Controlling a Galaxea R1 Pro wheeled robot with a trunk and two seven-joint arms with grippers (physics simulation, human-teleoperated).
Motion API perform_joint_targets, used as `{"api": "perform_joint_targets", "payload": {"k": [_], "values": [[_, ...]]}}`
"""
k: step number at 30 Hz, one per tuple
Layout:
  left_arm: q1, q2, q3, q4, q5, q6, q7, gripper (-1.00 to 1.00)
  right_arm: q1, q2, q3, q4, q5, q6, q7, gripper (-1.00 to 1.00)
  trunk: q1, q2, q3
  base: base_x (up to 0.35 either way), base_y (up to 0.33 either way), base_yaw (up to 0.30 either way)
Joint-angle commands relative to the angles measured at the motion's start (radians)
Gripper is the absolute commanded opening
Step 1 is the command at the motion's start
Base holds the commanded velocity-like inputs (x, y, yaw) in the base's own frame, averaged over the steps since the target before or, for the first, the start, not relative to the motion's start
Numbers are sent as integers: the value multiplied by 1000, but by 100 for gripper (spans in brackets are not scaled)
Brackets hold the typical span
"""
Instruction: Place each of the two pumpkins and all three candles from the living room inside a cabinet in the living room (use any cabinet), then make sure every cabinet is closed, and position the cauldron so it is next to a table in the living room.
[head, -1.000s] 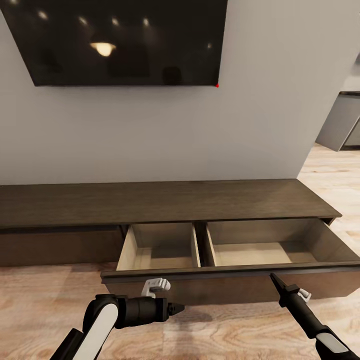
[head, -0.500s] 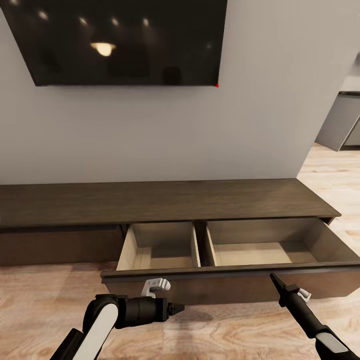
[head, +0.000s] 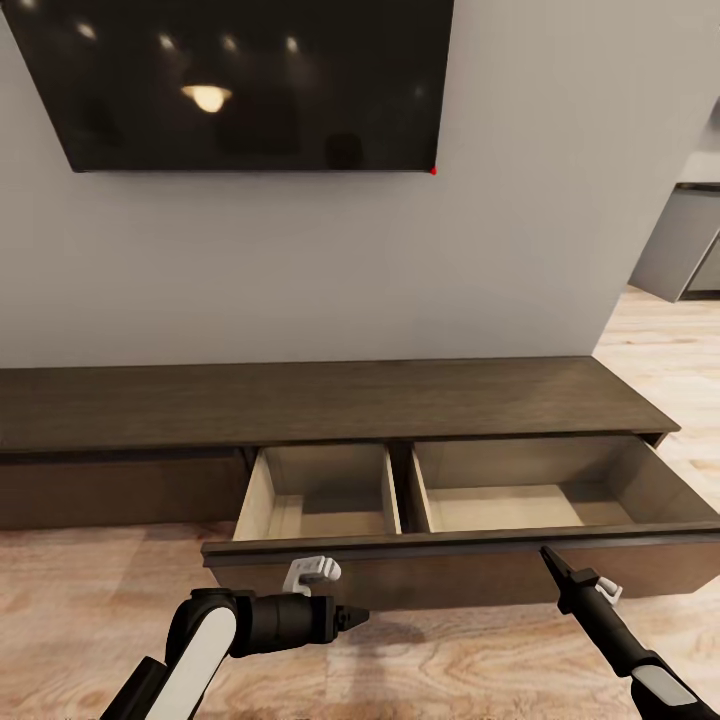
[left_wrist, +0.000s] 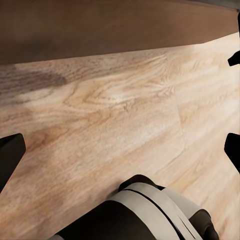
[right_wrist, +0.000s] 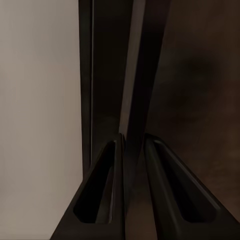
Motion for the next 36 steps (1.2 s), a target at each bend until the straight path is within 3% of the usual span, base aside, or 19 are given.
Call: {"api": "perform_joint_targets", "payload": {"k": [1,36], "values": [[-1,1,-1,0,8,2,8,100,-1,0,5,-1,-15,17,61,-100,0,0,-1,-31,0,0],[-1,1,-1,-1,8,2,8,100,-1,1,5,-1,-15,17,61,-100,0,0,-1,-39,0,0]]}}
